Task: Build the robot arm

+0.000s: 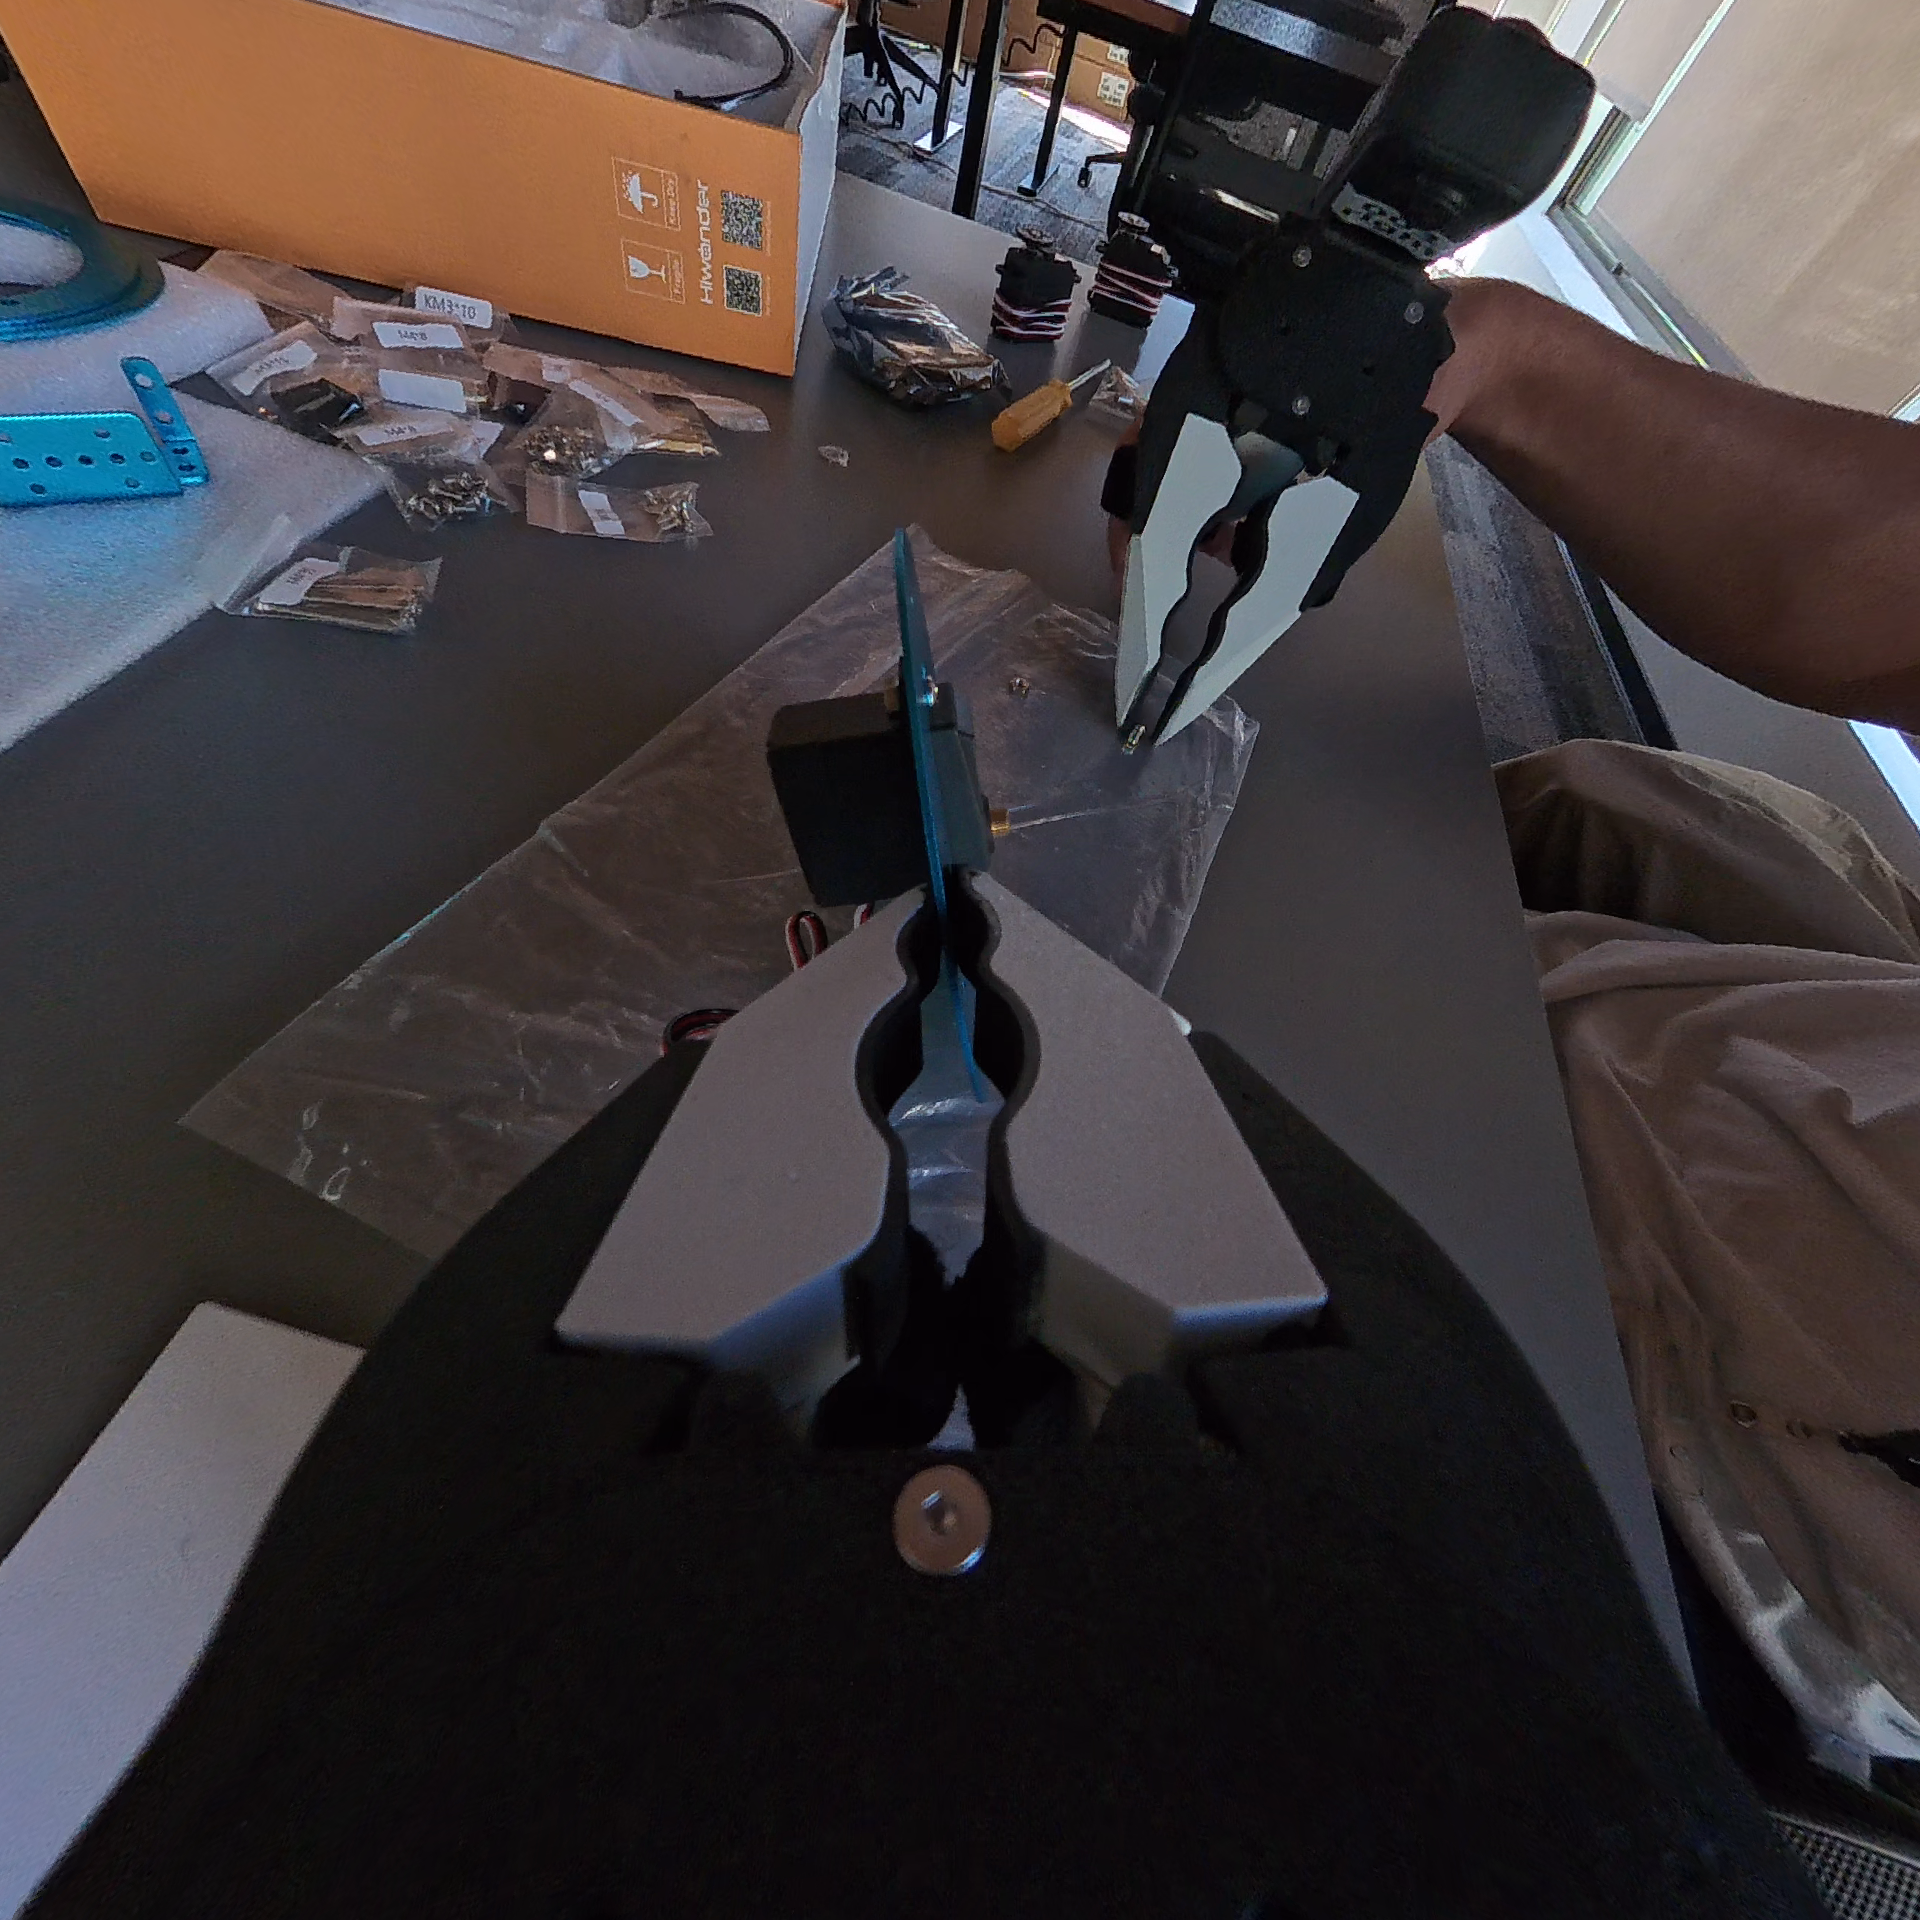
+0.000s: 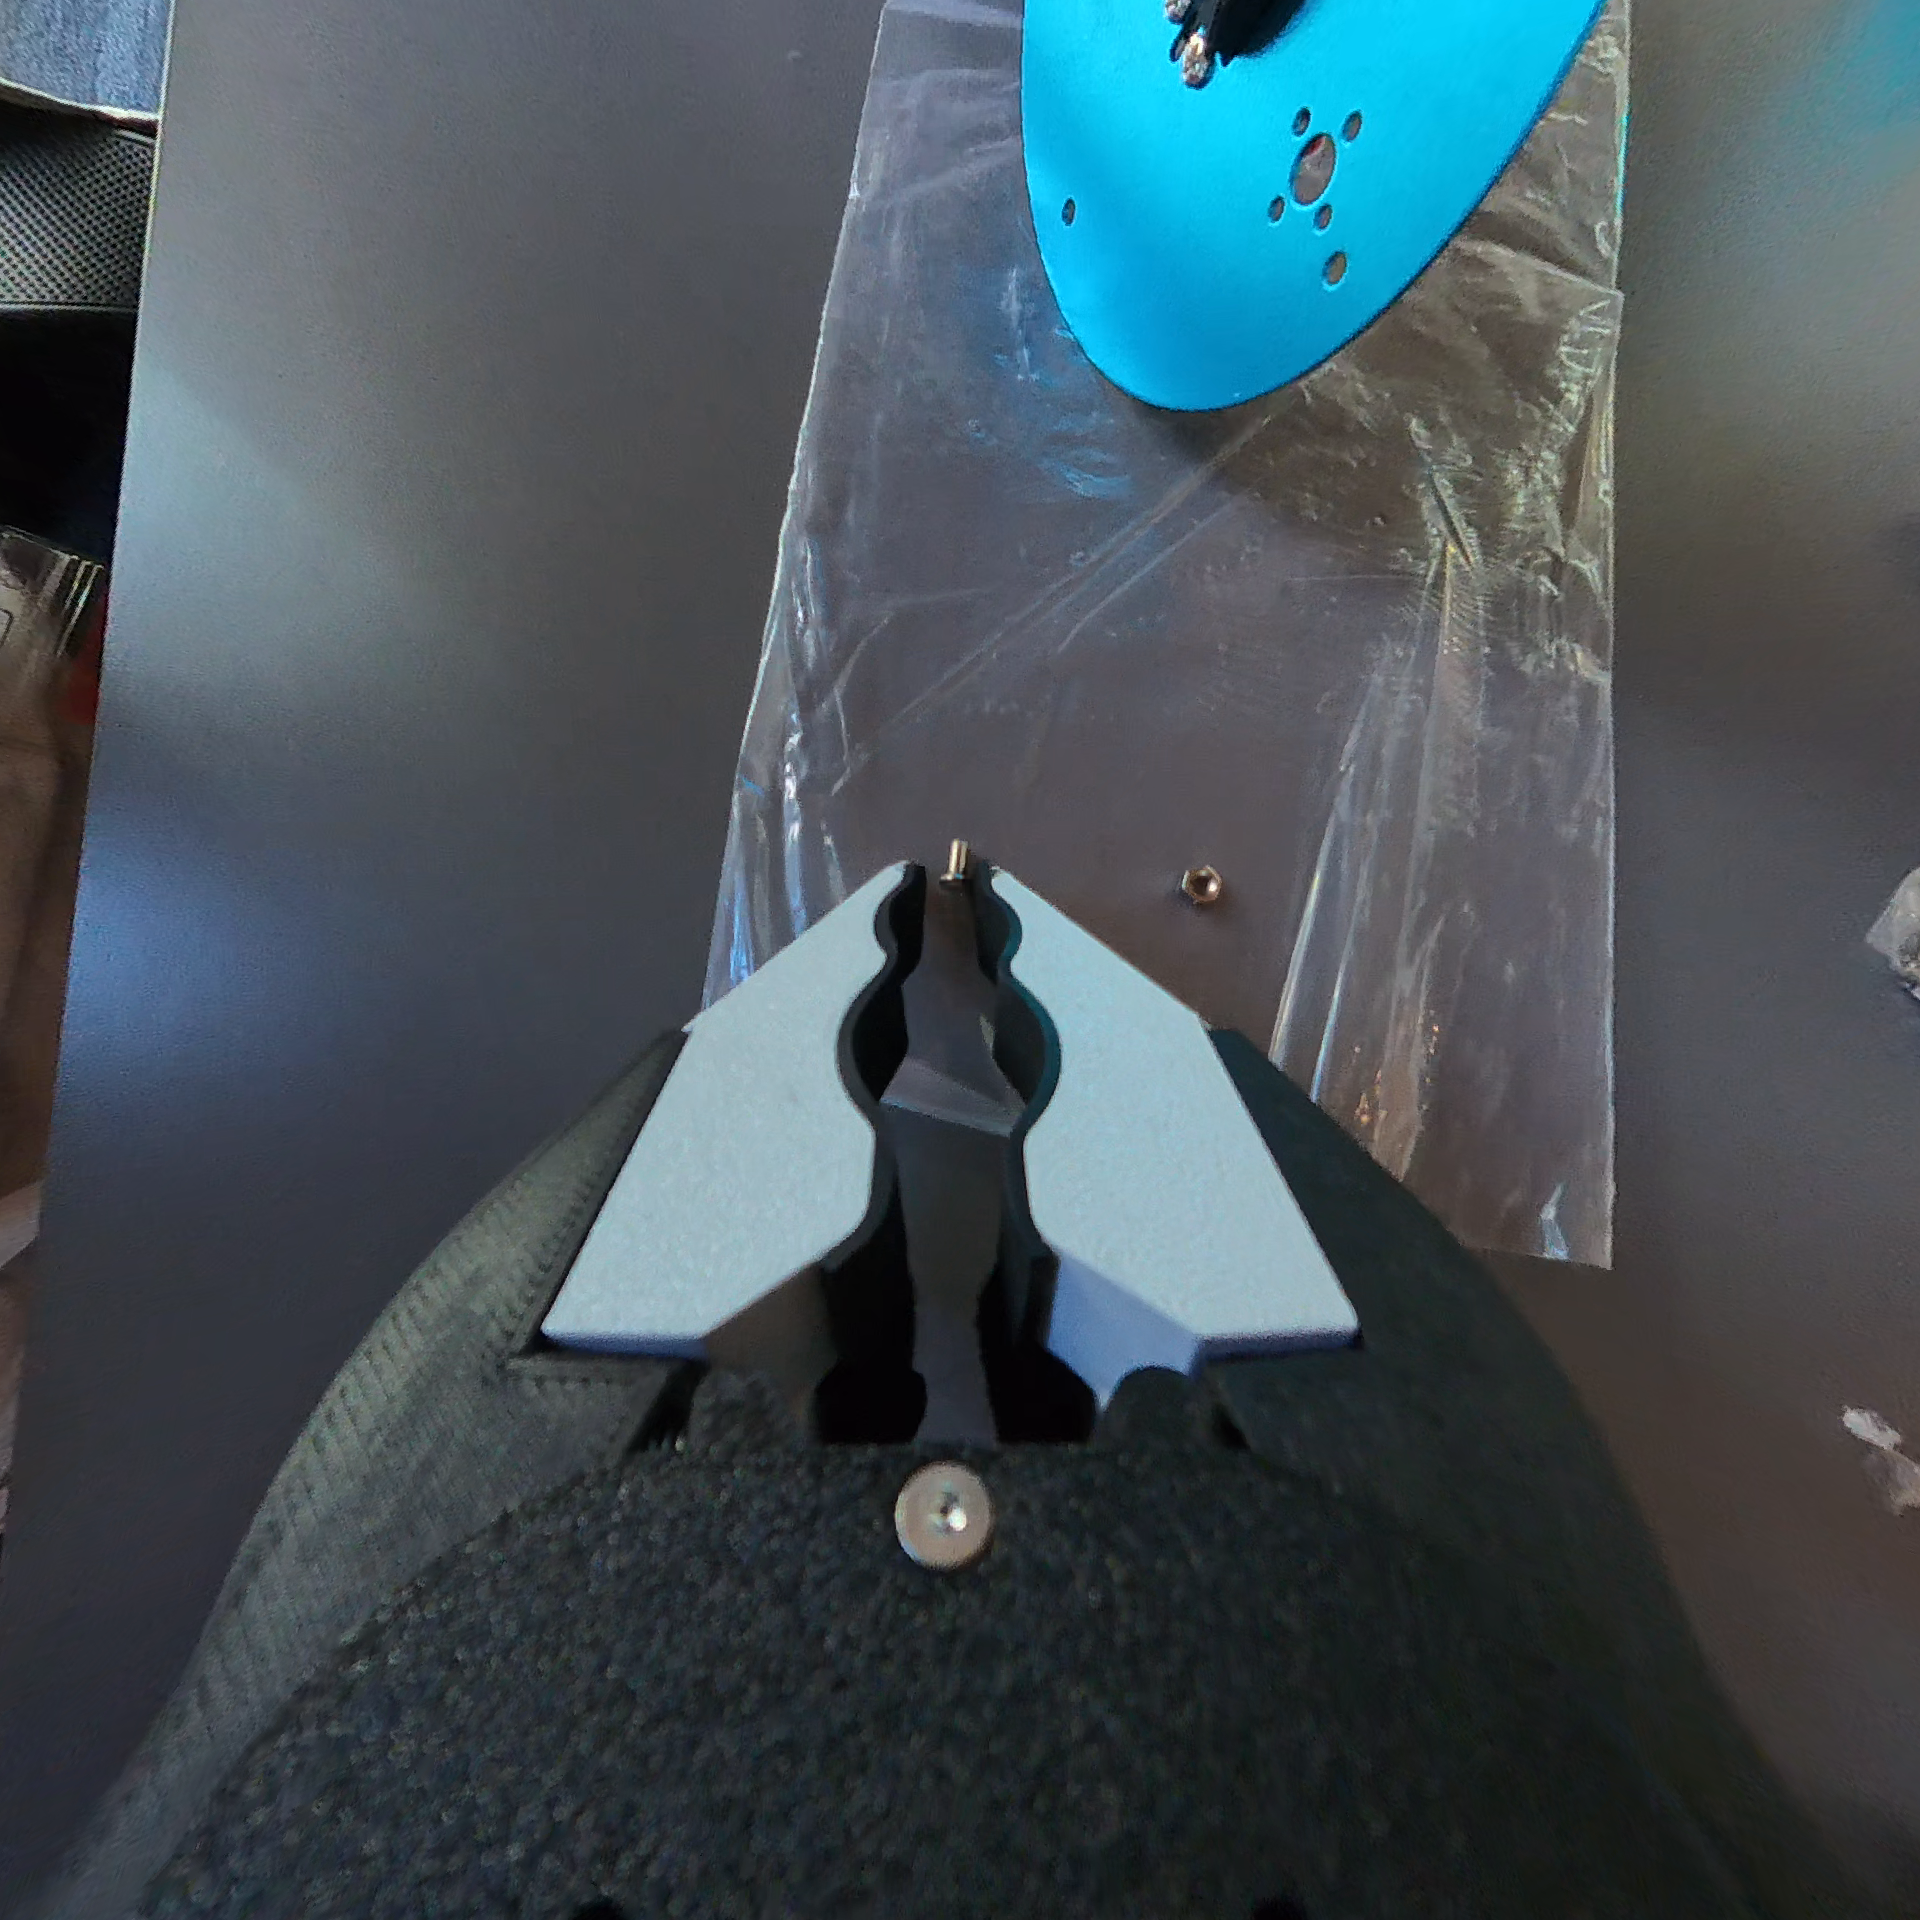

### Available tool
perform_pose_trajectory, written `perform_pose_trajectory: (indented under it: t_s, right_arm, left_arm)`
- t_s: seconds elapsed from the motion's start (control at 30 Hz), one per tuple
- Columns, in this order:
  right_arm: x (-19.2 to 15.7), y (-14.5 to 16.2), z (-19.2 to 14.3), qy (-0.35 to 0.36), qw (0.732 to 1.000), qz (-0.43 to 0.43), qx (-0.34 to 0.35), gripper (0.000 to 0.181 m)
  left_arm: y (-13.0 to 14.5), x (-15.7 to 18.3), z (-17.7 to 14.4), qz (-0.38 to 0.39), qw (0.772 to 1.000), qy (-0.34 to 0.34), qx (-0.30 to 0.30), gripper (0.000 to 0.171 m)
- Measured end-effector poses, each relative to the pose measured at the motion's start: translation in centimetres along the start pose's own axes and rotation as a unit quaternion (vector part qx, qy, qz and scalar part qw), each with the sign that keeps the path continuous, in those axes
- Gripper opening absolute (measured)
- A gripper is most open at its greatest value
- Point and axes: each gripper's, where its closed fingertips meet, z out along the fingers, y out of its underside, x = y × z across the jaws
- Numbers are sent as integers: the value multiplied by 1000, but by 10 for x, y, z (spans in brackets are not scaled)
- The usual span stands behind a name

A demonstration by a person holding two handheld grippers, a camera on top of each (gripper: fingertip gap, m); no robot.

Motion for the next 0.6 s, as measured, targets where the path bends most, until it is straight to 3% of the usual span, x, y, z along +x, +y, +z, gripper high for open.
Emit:
perform_pose_trajectory:
  t_s: [0.6]
  right_arm:
    - [1, -2, 1, 22, 1000, 7, 12, 2]
  left_arm:
    - [0, 1, 0, 1, 1000, 2, -1, 0]
